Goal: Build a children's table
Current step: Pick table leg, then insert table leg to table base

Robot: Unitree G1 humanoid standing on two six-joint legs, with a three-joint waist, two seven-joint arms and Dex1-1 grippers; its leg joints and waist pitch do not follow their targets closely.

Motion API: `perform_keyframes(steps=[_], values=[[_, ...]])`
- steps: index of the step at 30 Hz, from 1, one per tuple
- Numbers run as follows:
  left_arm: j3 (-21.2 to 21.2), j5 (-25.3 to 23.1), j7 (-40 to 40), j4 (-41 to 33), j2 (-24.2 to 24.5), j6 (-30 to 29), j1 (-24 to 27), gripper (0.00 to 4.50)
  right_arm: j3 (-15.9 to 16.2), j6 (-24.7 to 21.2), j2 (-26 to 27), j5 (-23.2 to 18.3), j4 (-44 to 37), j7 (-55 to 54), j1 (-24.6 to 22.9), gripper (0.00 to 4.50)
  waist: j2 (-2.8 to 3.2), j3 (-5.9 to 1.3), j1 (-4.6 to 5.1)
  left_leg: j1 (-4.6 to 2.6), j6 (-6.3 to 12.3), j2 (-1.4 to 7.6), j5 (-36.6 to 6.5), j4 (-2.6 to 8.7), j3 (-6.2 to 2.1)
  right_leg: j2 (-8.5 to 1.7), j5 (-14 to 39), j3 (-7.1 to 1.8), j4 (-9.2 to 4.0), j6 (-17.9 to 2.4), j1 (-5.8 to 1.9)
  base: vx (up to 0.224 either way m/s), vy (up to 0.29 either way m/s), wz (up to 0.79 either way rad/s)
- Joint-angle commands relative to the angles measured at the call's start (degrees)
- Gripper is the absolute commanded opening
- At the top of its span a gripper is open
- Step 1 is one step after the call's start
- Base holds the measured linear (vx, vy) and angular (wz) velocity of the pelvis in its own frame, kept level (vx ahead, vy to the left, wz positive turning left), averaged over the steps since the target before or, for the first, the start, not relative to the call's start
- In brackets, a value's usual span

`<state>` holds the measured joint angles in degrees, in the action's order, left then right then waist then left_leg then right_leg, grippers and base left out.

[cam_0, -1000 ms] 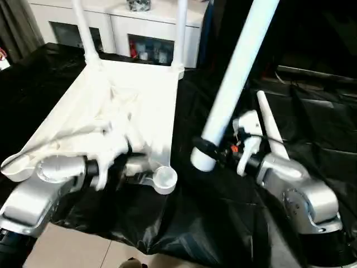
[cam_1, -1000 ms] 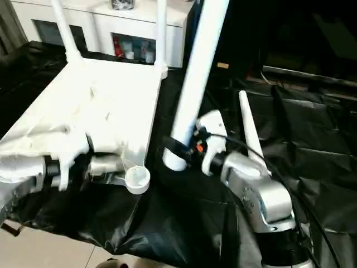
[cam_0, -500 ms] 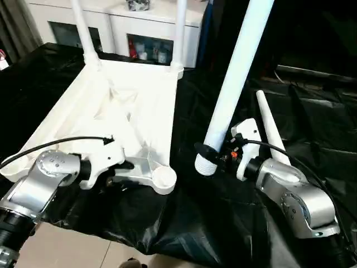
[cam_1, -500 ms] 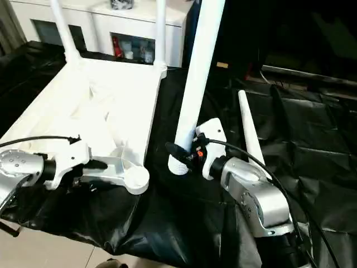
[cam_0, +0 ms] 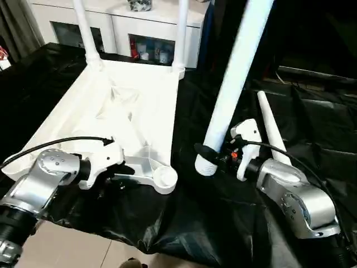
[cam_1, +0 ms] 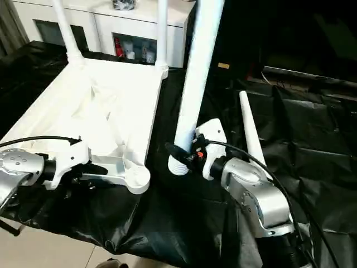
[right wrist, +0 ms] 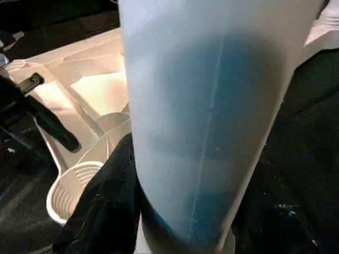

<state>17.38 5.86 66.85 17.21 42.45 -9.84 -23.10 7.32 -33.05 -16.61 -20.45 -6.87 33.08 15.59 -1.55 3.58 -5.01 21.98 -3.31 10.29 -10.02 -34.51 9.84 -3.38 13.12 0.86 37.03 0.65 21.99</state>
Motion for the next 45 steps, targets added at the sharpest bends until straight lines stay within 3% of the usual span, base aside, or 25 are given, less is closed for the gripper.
perform_keyframes(steps=[1,2,5,11,12,17,19,23,29,41,45], values=[[0.74,-0.37,1.00,-0.12,-0.26,-0.24,-0.67,1.19,-0.21,0.98,-0.67,0.34,0.53,0.41,0.81,1.88,0.95,-3.96,0.09,-1.59,-3.28,2.35,-10.79,4.43,-0.62,-3.92,2.34,-1.96,-3.95,-12.25,-1.65,0.000,0.000,0.00],[0.92,-0.13,1.46,-0.80,-0.30,-1.34,-0.62,1.19,-0.05,1.16,-0.71,0.47,0.84,0.59,0.99,1.88,0.62,-3.94,0.10,-1.56,-3.16,2.36,-10.72,4.46,-0.59,-3.90,2.32,-1.94,-3.98,-12.25,-1.71,0.000,0.000,0.00],[2.02,1.04,3.65,-4.62,-0.20,-6.62,0.21,0.96,0.26,1.65,-0.54,0.83,1.64,1.04,1.42,1.88,0.65,-3.98,0.09,-1.54,-2.58,2.41,-9.36,4.38,-0.55,-3.97,1.17,-1.93,-3.70,-12.67,-1.77,0.000,0.000,0.00],[3.39,1.03,4.17,-8.13,-0.99,-9.28,1.28,0.44,0.24,1.89,-0.31,1.04,2.20,1.24,1.83,1.88,0.74,-3.86,0.17,-1.54,-2.28,2.35,-9.66,4.33,-0.46,-3.86,2.12,-1.95,-3.91,-12.70,-1.72,0.000,0.000,0.00],[3.28,1.04,0.95,-8.84,-4.56,-11.02,0.86,0.39,-0.01,2.00,-0.11,0.93,2.65,1.23,2.11,1.88,1.07,-3.90,0.12,-1.67,-2.51,2.43,-10.15,4.35,-0.51,-3.89,2.55,-1.94,-3.90,-12.77,-1.68,0.000,0.000,0.00],[3.13,-0.83,-6.75,-7.73,-11.07,-14.61,-1.59,0.12,-0.19,2.09,0.11,0.98,2.99,1.38,2.54,1.88,0.79,-3.93,0.02,-1.33,-2.47,2.35,-10.26,4.32,-0.57,-3.93,2.67,-1.96,-4.19,-12.81,-2.16,0.000,0.000,0.00],[3.43,-1.96,-9.54,-6.43,-13.52,-14.23,-2.64,0.00,-0.31,2.02,0.22,0.87,2.99,1.36,2.74,1.88,0.79,-3.97,0.18,-1.08,-2.44,2.21,-9.66,4.23,-0.65,-3.95,3.13,-1.96,-4.27,-12.10,-2.39,0.000,0.000,0.00],[4.44,-4.30,-13.48,-3.91,-17.55,-12.05,-4.54,0.00,-0.39,2.27,0.40,1.02,3.59,1.36,3.16,1.88,0.70,-4.03,0.20,-1.23,-1.89,2.17,-9.28,3.98,-0.62,-3.91,3.43,-2.04,-4.55,-11.78,-2.28,0.000,0.000,0.00],[5.94,-5.69,-12.24,-3.60,-17.97,-8.22,-4.48,0.00,0.49,4.32,0.33,2.91,6.75,1.29,4.15,1.88,0.96,-4.15,0.07,-1.28,-1.51,2.30,-8.70,3.97,-0.63,-3.76,0.86,-1.89,-4.32,-12.64,-2.14,0.000,0.000,0.00],[4.50,-4.02,-10.47,-2.48,-18.75,-3.64,-3.58,0.00,2.57,6.54,2.12,4.97,15.63,2.88,8.07,1.88,0.88,-4.12,0.06,-1.25,-1.32,2.34,-9.28,4.03,-0.59,-3.99,2.51,-1.90,-4.36,-12.89,-2.15,0.000,0.000,0.00],[3.45,-3.07,-10.29,-2.35,-19.10,-2.99,-2.96,0.00,2.63,8.34,2.68,5.92,18.73,2.99,9.04,1.88,0.80,-3.99,0.28,-1.30,-1.38,2.35,-10.87,4.15,-0.58,-4.03,5.92,-1.91,-4.70,-12.47,-1.96,0.000,0.000,0.00]])
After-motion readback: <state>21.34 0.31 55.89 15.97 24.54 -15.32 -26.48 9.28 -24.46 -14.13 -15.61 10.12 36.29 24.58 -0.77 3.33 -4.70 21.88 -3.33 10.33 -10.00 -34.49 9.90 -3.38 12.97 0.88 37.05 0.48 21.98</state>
